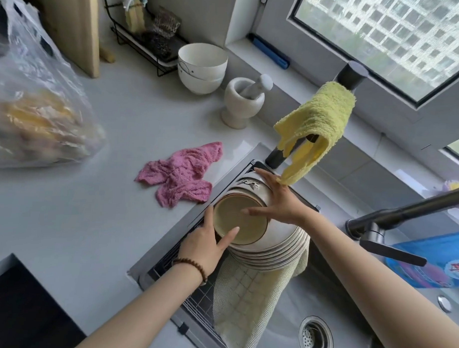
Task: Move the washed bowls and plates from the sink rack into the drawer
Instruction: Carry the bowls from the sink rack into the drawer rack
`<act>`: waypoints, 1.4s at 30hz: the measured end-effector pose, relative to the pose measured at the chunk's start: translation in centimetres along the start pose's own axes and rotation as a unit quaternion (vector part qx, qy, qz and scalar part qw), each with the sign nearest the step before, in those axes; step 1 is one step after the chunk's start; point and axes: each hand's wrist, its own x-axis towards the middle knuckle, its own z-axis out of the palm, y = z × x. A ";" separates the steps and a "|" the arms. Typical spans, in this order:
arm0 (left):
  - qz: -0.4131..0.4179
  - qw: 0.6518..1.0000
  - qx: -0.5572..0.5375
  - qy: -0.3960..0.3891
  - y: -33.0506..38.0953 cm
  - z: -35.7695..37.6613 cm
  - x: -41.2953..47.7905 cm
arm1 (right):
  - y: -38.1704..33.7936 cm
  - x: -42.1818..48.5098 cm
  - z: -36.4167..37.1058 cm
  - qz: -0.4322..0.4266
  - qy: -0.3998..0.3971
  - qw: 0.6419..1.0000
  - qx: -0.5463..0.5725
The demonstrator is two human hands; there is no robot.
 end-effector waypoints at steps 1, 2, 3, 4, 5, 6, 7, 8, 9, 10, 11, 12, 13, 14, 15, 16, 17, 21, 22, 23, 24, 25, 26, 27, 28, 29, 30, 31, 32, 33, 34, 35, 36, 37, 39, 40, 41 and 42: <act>-0.005 0.999 -0.044 -0.016 -0.1 0.4 0.1 | 0.1 0.1 0.0 0.001 -0.003 1.000 0.007; -0.008 0.995 -0.099 -0.030 -0.1 0.7 0.1 | 0.2 0.1 -0.1 0.003 -0.007 1.000 0.013; -0.008 0.987 -0.157 -0.040 -0.2 1.1 0.2 | 0.3 0.2 -0.1 0.005 -0.010 1.000 0.019; -0.008 0.977 -0.208 -0.043 -0.1 1.3 0.3 | 0.5 0.3 -0.1 0.006 -0.012 1.000 0.024; -0.006 0.968 -0.247 -0.043 0.0 1.6 0.5 | 0.7 0.5 -0.1 0.008 -0.011 0.999 0.030; -0.003 0.960 -0.277 -0.042 0.2 1.8 0.6 | 0.9 0.6 0.0 0.009 -0.009 0.999 0.038; -0.002 0.952 -0.302 -0.040 0.4 1.9 0.7 | 1.1 0.6 0.0 0.010 -0.007 0.999 0.046; -0.002 0.946 -0.321 -0.037 0.6 1.9 0.8 | 1.2 0.7 0.1 0.008 -0.005 0.999 0.051; -0.005 0.941 -0.336 -0.033 0.8 2.0 0.9 | 1.3 0.7 0.2 0.007 -0.003 0.999 0.051; -0.007 0.937 -0.348 -0.029 1.0 2.0 1.1 | 1.4 0.7 0.4 0.002 0.000 0.999 0.051; -0.008 0.933 -0.358 -0.026 1.2 2.1 1.3 | 1.5 0.8 0.5 0.000 0.003 0.999 0.052; -0.008 0.931 -0.365 -0.023 1.3 2.2 1.5 | 1.6 0.8 0.6 -0.003 0.007 0.998 0.059; -0.006 0.929 -0.369 -0.021 1.5 2.2 1.6 | 1.6 0.8 0.7 -0.005 0.013 0.998 0.066; -0.004 0.929 -0.371 -0.017 1.5 2.3 1.7 | 1.5 0.8 0.8 -0.005 0.017 0.997 0.071; -0.004 0.928 -0.373 -0.013 1.5 2.5 1.7 | 1.5 0.8 0.8 -0.005 0.020 0.997 0.075; -0.006 0.926 -0.376 -0.010 1.5 2.6 1.8 | 1.5 0.8 0.8 -0.002 0.023 0.996 0.081; -0.007 0.926 -0.378 -0.006 1.5 2.7 1.8 | 1.4 0.8 0.8 0.002 0.028 0.996 0.090; 0.001 0.924 -0.382 0.008 1.6 2.9 1.7 | 0.8 0.4 1.2 0.024 0.063 0.991 0.115; 0.002 0.923 -0.385 0.012 1.7 2.9 1.7 | 0.8 0.3 1.3 0.028 0.066 0.990 0.119; 0.003 0.921 -0.389 0.015 1.7 2.9 1.7 | 0.7 0.3 1.3 0.031 0.067 0.990 0.120; 0.003 0.921 -0.390 0.018 1.7 2.8 1.7 | 0.6 0.2 1.4 0.035 0.066 0.990 0.121; 0.004 0.921 -0.390 0.020 1.7 2.8 1.7 | 0.6 0.2 1.4 0.037 0.067 0.989 0.126; 0.004 0.921 -0.390 0.021 1.6 2.7 1.7 | 0.5 0.2 1.4 0.042 0.066 0.988 0.134; 0.005 0.921 -0.389 0.021 1.6 2.6 1.6 | 0.3 0.1 1.3 0.047 0.066 0.986 0.144; 0.006 0.921 -0.388 0.022 1.6 2.5 1.5 | 0.1 0.1 1.2 0.053 0.065 0.984 0.154; 0.007 0.922 -0.387 0.023 1.5 2.4 1.4 | -0.1 0.0 1.1 0.058 0.063 0.982 0.167; 0.010 0.921 -0.389 0.026 1.4 2.2 1.3 | -0.3 -0.2 0.9 0.063 0.059 0.979 0.185; 0.012 0.919 -0.393 0.031 1.3 2.0 1.2 | -0.6 -0.3 0.7 0.069 0.055 0.974 0.207; 0.011 0.917 -0.397 0.034 1.2 1.8 1.2 | -0.8 -0.4 0.6 0.074 0.053 0.969 0.230; 0.005 0.916 -0.400 0.039 1.2 1.6 1.1 | -1.1 -0.6 0.4 0.079 0.053 0.963 0.251; -0.002 0.915 -0.400 0.045 1.2 1.3 1.0 | -1.5 -0.8 0.3 0.086 0.054 0.959 0.266; -0.008 0.918 -0.392 0.054 1.3 0.8 0.9 | -2.0 -1.1 0.3 0.093 0.054 0.954 0.279; -0.009 0.921 -0.383 0.064 1.3 0.4 0.8 | -2.5 -1.3 0.3 0.102 0.054 0.949 0.293; -0.006 0.922 -0.381 0.075 1.3 -0.1 0.7 | -3.0 -1.5 0.4 0.110 0.052 0.944 0.308; -0.003 0.915 -0.396 0.073 1.3 -1.6 0.1 | -4.0 -2.0 0.7 0.132 0.051 0.931 0.338; -0.002 0.911 -0.407 0.060 1.3 -2.4 -0.3 | -4.6 -2.3 0.9 0.142 0.048 0.925 0.350; 0.005 0.908 -0.417 0.049 1.1 -3.1 -0.6 | -5.3 -2.6 1.2 0.149 0.045 0.920 0.360; 0.011 0.902 -0.429 0.035 0.9 -3.7 -0.9 | -5.9 -3.0 1.6 0.155 0.040 0.912 0.378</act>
